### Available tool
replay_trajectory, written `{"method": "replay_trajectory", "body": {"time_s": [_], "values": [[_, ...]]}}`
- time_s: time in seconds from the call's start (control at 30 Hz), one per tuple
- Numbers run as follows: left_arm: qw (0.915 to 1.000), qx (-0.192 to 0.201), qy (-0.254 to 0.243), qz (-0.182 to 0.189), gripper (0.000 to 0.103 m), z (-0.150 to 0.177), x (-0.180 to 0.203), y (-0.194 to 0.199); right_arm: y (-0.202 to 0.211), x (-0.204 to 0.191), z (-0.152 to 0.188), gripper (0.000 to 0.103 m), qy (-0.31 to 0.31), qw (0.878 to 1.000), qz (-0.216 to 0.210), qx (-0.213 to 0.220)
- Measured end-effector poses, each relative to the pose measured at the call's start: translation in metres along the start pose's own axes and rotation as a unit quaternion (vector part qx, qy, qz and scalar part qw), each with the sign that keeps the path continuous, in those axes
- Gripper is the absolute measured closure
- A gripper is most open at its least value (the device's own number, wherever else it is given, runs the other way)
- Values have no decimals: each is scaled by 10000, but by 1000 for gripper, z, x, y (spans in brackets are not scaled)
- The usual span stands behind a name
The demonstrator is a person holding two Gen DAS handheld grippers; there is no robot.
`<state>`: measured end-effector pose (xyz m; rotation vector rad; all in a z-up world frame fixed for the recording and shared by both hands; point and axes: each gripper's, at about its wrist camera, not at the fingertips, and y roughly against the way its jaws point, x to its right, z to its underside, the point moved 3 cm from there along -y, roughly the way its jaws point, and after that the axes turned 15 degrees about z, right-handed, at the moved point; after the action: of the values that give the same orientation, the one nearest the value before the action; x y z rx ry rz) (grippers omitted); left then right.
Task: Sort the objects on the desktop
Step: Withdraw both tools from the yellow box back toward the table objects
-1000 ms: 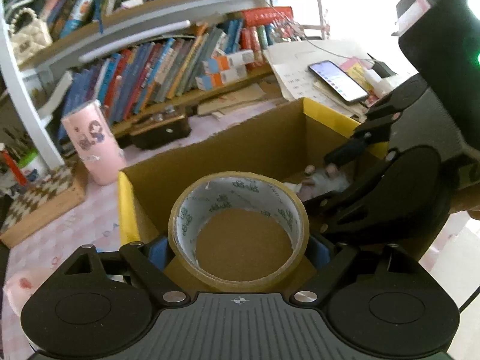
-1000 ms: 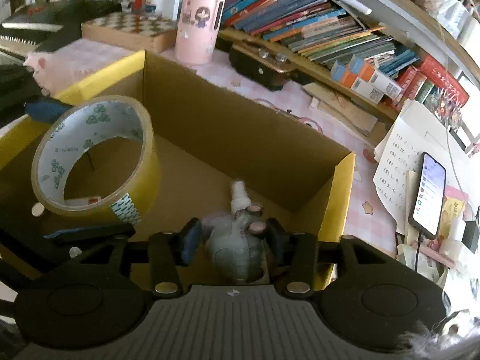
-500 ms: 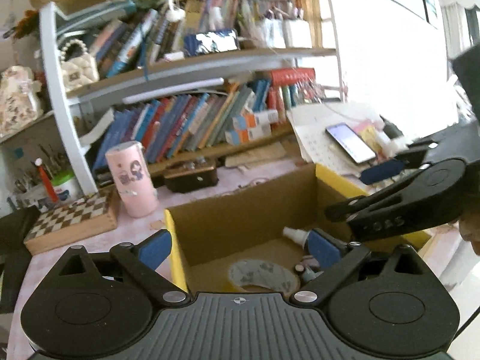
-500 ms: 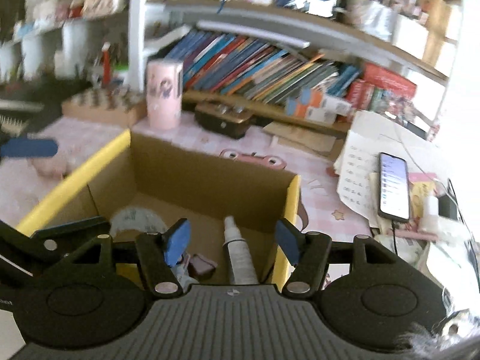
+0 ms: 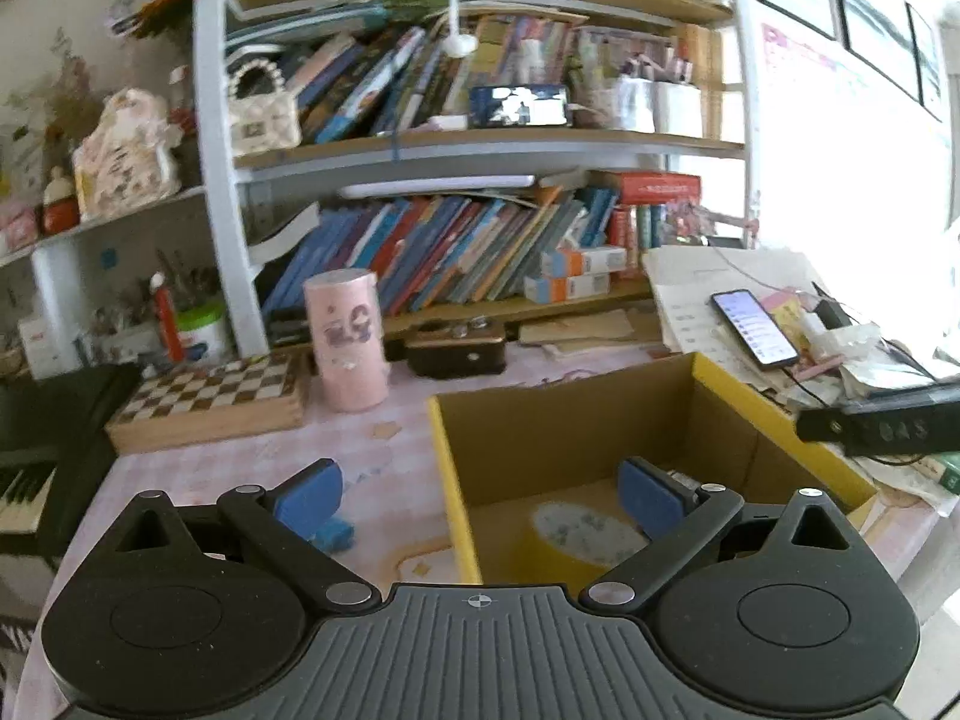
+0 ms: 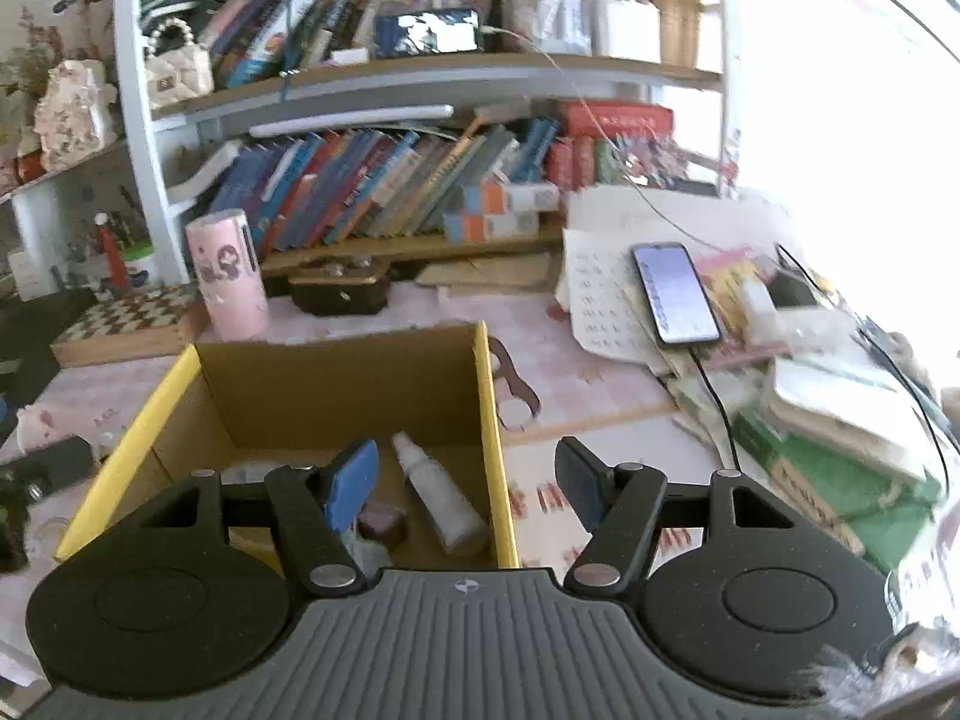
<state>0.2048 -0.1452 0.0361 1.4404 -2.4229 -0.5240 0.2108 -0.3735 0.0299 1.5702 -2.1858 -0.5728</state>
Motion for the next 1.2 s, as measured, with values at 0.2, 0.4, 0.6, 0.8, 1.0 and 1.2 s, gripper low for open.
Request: {"method": "replay_trajectory", "body": {"time_s": [0.2,0.4,0.6,0.8,1.0,1.2], "values": [[9997,-107,193,-63,3,18,-15,15,13,-8,28,40,-29,9994,191,-284],[9995,-260,182,-35,3,36,-26,32,33,-28,47,36,-94,9989,327,-335],[9991,-326,263,-36,3,53,-40,54,54,-51,69,36,-84,9980,387,-494],[9988,-409,278,-35,3,70,-54,78,78,-74,87,36,-45,9973,417,-605],[9981,-519,324,-13,3,87,-64,99,101,-98,107,36,-21,9967,383,-713],[9970,-678,363,-8,3,105,-73,119,122,-121,130,36,50,9959,297,-851]]}}
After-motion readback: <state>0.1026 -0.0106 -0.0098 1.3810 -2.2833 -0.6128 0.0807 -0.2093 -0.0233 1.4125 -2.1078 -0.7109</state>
